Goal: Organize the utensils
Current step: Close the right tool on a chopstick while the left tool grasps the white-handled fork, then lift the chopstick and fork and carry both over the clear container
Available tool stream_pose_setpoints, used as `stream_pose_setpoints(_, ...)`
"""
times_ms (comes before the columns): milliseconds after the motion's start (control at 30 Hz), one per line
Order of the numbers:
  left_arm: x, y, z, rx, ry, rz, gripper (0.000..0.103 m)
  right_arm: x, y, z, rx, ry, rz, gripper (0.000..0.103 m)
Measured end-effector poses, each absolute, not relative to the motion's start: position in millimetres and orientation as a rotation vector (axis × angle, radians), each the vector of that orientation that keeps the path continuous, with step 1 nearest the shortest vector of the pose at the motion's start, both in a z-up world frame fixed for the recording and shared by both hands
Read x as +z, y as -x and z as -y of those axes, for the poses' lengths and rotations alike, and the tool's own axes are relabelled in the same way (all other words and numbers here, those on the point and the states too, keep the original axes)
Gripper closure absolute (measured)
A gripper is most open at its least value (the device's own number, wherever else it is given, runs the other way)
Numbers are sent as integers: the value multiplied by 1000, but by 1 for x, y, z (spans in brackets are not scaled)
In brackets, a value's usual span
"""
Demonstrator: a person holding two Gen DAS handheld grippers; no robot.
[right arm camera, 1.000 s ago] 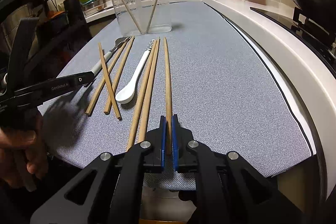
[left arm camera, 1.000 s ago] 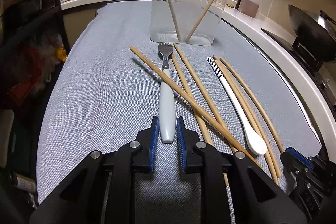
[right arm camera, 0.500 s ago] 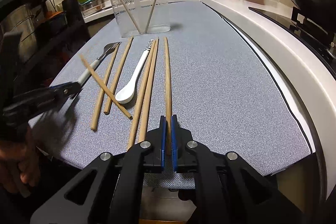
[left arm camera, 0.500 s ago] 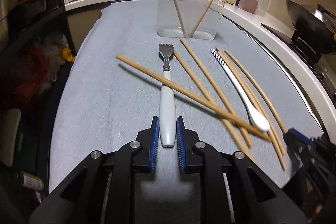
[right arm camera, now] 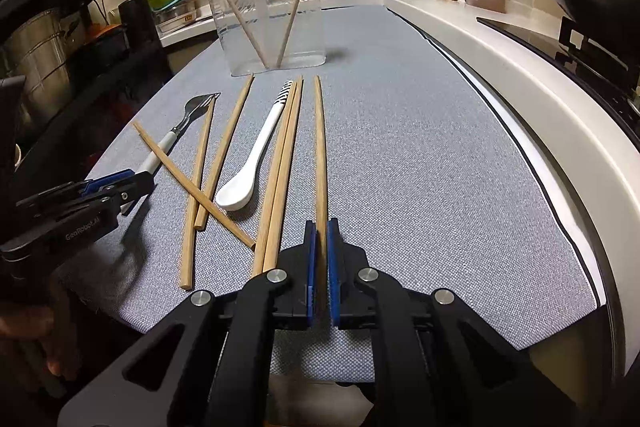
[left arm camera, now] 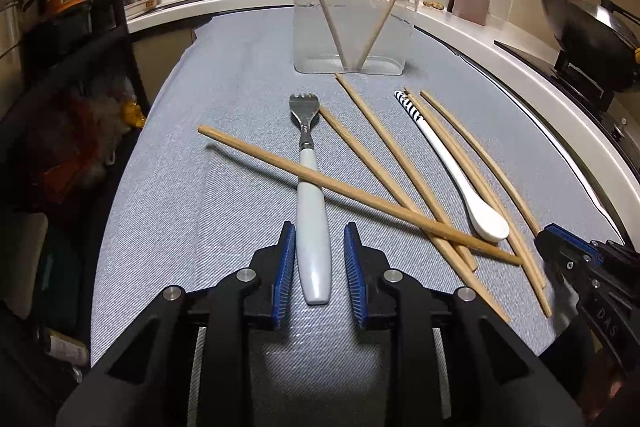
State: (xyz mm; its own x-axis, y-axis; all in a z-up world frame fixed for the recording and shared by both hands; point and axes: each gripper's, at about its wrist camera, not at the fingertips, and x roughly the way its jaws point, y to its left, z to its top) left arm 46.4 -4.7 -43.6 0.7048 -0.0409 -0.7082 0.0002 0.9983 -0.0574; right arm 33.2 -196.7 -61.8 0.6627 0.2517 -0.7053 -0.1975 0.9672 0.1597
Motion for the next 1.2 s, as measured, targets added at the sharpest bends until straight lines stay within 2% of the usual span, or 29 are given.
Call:
stream_pose_setpoints(367, -45, -52, 8, 1, 43, -781, 78, -63, -33, 194, 246, -57, -791, 96)
stream_pose_setpoints(467, -45, -52, 7, 6, 41, -781, 84, -63, -34, 194, 245, -52, -786, 97)
stream_pose_setpoints(667, -39, -50, 6, -6, 41, -775, 85, -59, -37, 195, 237, -59, -791, 97)
stream_pose_setpoints(1200, 1, -29, -6, 9, 39, -624, 85, -6, -23, 203, 233, -36, -663, 98)
